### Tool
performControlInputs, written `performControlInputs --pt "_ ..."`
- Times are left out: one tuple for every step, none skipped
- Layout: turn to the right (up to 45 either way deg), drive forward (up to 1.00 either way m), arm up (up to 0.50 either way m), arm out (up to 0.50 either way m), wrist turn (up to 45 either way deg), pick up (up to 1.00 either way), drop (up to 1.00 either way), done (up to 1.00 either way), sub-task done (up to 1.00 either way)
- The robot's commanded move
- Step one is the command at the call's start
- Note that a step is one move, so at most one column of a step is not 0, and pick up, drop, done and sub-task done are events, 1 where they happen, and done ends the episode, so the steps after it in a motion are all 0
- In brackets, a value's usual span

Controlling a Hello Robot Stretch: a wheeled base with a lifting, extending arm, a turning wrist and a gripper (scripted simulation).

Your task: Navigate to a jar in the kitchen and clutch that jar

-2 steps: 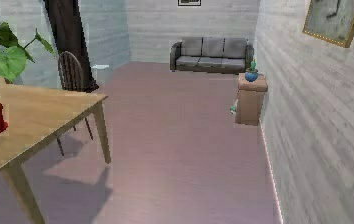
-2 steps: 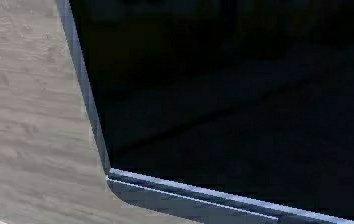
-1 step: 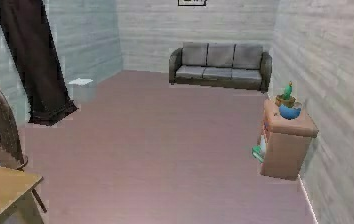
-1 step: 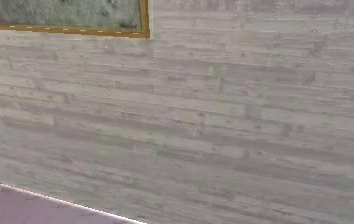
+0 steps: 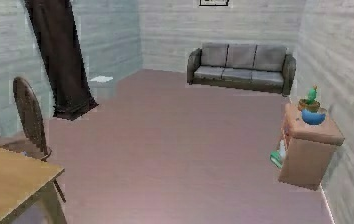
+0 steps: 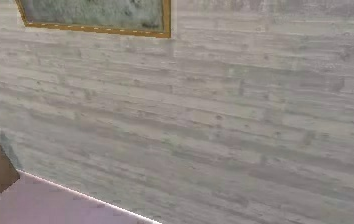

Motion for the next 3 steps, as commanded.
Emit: performControlInputs --pt "0.0 0.75 0.00 0.00 0.0 0.00 0.00 0.00 0.00" --pt "-27.0 0.00 0.00 0.00 0.0 0.00 0.00 0.00 0.00" --pt "0.0 0.15 0.00 0.00 0.0 0.00 0.00 0.00 0.00"
